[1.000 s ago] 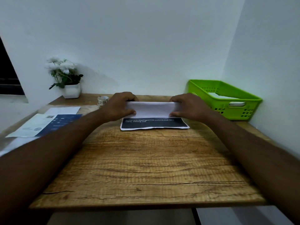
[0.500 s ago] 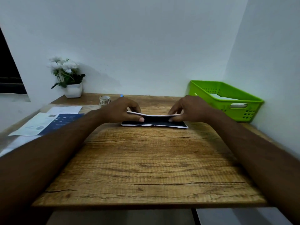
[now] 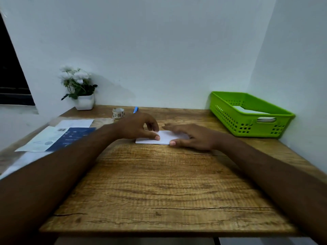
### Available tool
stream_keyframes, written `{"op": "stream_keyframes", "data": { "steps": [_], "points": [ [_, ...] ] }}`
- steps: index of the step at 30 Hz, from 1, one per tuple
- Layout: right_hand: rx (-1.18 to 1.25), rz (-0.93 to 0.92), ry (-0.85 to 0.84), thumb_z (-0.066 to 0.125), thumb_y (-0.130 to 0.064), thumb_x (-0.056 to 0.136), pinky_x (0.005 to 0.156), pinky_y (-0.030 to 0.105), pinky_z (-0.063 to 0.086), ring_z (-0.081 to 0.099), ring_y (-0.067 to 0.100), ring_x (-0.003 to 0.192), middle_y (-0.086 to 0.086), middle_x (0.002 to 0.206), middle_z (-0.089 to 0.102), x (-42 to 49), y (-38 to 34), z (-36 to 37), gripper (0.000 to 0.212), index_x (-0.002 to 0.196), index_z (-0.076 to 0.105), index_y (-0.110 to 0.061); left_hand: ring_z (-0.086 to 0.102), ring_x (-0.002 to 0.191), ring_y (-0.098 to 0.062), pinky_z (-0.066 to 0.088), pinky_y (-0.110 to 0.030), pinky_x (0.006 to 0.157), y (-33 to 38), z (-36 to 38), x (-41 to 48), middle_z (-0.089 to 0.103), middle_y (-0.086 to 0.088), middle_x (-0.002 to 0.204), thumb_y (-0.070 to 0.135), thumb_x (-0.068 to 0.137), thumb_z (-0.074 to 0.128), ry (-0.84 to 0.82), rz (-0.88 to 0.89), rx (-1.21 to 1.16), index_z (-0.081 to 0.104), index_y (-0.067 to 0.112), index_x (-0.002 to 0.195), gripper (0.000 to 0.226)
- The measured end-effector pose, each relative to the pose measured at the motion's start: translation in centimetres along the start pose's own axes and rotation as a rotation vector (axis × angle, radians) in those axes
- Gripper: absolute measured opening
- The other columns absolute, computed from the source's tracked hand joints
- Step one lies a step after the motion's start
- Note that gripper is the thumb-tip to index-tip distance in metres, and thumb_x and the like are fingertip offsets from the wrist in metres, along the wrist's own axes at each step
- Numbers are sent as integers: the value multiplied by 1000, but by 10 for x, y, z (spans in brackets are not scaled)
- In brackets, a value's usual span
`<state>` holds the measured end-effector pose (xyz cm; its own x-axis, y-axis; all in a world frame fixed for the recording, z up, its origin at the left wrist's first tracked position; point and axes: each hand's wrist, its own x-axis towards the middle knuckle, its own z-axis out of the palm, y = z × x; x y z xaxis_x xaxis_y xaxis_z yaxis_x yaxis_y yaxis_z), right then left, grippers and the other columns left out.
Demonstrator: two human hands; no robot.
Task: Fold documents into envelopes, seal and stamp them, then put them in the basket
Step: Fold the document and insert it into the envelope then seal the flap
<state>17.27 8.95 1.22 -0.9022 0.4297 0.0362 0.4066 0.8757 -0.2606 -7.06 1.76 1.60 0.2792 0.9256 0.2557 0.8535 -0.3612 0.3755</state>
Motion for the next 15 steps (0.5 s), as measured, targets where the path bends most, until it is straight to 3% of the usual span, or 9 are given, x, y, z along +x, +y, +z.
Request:
{"op": "stream_keyframes", "data": {
  "steps": [5, 10, 15],
  "points": [
    [-35, -75, -109, 35, -58, 98, 122, 45, 11, 8, 11, 150, -3, 164, 9, 8, -4, 14, 67, 155, 15, -28, 59, 90, -1, 51, -21, 72, 5, -2, -1, 65, 11, 98, 48, 77, 71, -26, 18, 81, 71, 24, 96, 30],
    [-57, -59, -133, 28, -46, 103, 122, 50, 3, 1, 9, 150, -2, 164, 6, 7, -5, 14, 58, 155, 12, -28, 61, 92, -6, 55, -34, 80, 17, -8, 1, 67, 6, 102, 58, 74, 66, -124, -18, 192, 72, 21, 97, 44],
    [-30, -38, -106, 26, -40, 105, 121, 50, 1, 2, 8, 150, -5, 164, 8, 5, -8, 17, 53, 155, 14, -28, 62, 84, -7, 49, -21, 74, 41, -10, 4, 71, 0, 105, 46, 86, 62, -229, -77, 316, 72, 12, 107, 42]
  ]
}}
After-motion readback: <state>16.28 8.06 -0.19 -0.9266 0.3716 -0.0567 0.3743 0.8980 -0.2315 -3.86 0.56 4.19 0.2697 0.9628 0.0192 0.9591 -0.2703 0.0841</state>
